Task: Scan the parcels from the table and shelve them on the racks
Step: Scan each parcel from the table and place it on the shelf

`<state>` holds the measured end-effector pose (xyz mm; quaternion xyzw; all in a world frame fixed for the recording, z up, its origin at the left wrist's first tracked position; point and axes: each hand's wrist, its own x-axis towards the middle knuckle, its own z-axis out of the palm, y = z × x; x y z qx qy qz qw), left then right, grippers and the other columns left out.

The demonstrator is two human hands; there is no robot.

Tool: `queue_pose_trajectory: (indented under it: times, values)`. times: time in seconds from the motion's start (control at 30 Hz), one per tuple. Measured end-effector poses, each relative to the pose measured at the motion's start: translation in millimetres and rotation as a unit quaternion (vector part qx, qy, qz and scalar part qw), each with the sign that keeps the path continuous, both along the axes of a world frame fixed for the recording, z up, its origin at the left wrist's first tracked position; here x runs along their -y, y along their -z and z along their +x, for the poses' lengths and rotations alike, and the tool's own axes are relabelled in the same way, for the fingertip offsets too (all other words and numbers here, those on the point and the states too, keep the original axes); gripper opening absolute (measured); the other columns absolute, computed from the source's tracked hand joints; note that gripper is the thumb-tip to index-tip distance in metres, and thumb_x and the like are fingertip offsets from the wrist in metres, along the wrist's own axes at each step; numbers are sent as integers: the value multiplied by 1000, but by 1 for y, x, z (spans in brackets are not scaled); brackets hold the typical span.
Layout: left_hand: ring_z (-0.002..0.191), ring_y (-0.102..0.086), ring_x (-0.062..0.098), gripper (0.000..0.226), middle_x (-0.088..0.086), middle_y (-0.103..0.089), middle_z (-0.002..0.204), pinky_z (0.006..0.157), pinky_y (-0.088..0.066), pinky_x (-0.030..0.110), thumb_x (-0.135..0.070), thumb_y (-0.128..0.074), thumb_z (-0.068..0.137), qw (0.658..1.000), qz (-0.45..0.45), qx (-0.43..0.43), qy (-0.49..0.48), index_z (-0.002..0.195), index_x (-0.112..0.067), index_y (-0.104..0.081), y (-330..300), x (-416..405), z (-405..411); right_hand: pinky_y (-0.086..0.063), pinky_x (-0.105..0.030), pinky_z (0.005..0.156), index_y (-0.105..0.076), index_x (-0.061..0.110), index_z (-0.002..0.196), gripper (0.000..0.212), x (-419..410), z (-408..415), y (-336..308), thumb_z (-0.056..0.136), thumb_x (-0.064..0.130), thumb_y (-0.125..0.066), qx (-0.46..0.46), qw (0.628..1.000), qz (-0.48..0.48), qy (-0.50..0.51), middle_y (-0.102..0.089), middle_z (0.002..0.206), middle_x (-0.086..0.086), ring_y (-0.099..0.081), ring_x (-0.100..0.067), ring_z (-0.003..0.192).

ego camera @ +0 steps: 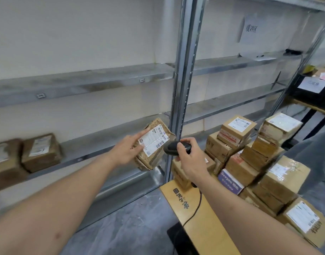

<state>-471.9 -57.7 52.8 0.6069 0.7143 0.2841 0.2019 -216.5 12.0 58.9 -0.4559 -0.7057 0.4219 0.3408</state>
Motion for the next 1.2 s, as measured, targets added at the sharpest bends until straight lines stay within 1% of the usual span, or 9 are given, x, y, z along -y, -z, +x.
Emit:
queue_pose_trajectory:
  times: [0.1, 0.17, 0.27, 0.37, 0.5, 0.6, 0.73, 1.07, 1.2]
  values:
    - [100, -69, 27, 65, 9, -71, 118, 96, -55, 46, -47, -50, 96, 998, 8, 32, -51, 153, -67, -26, -3, 27, -19, -61, -49, 85, -53, 45, 110, 26, 11, -37, 0, 91, 63, -50, -8, 1000, -11, -27, -68, 104, 11, -70, -19, 96]
    - [105, -70, 26, 65, 8, -71, 126, 100, -54, 42, -31, -53, 103, 995, 11, 53, -89, 157, -58, -30, -5, 45, -32, -61, -50, 87, -53, 45, 110, 21, 18, -64, -2, 95, 58, -52, -9, 999, -18, -31, -68, 104, 12, -69, -17, 96]
    - [113, -68, 21, 66, 3, -68, 133, 101, -53, 37, -19, -53, 106, 987, 19, 87, -133, 156, -56, -31, -6, 73, -57, -60, -52, 89, -53, 45, 109, 31, 31, -110, -3, 87, 66, -48, -5, 999, -31, -34, -70, 105, 11, -71, -19, 96]
    - [107, -71, 22, 67, 3, -71, 128, 101, -55, 43, -21, -53, 104, 979, 35, 101, -174, 146, -68, -28, -3, 101, -89, -59, -52, 89, -53, 43, 111, 37, 47, -157, -3, 84, 68, -47, -4, 998, -39, -45, -69, 105, 12, -72, -20, 95]
    - [105, -73, 22, 67, 4, -72, 128, 101, -55, 43, -18, -54, 105, 967, 32, 119, -225, 147, -63, -28, 1, 132, -140, -58, -50, 90, -53, 36, 115, 34, 74, -219, -1, 92, 60, -51, 9, 997, -46, -57, -70, 99, 12, -72, -20, 92]
    - [108, -71, 17, 66, -5, -66, 135, 104, -53, 35, -18, -54, 106, 958, 37, 142, -247, 153, -58, -31, 8, 152, -176, -58, -53, 90, -52, 38, 113, 45, 92, -262, 4, 83, 70, -45, 11, 996, -56, -65, -70, 98, 13, -73, -22, 92]
    - [111, -69, 10, 63, -11, -61, 141, 101, -49, 27, -21, -52, 109, 948, 41, 171, -266, 156, -58, -31, 23, 165, -223, -56, -50, 91, -51, 35, 117, 33, 107, -310, 15, 95, 60, -50, 28, 997, -58, -49, -71, 101, 10, -71, -22, 95]
    - [123, -64, 14, 60, -11, -53, 154, 112, -48, 40, -26, -50, 109, 934, 15, 208, -290, 155, -59, -30, 58, 152, -285, -42, -37, 84, -47, 25, 127, 35, 90, -380, 46, 105, 53, -47, 99, 992, -82, -14, -64, 107, 2, -60, -26, 98]
    - [127, -59, 13, 59, -10, -51, 154, 112, -42, 32, -24, -51, 109, 923, 9, 214, -319, 160, -48, -31, 78, 125, -301, -43, -39, 85, -44, 23, 126, 36, 59, -406, 63, 107, 53, -46, 128, 986, -101, -30, -60, 105, 0, -57, -26, 96]
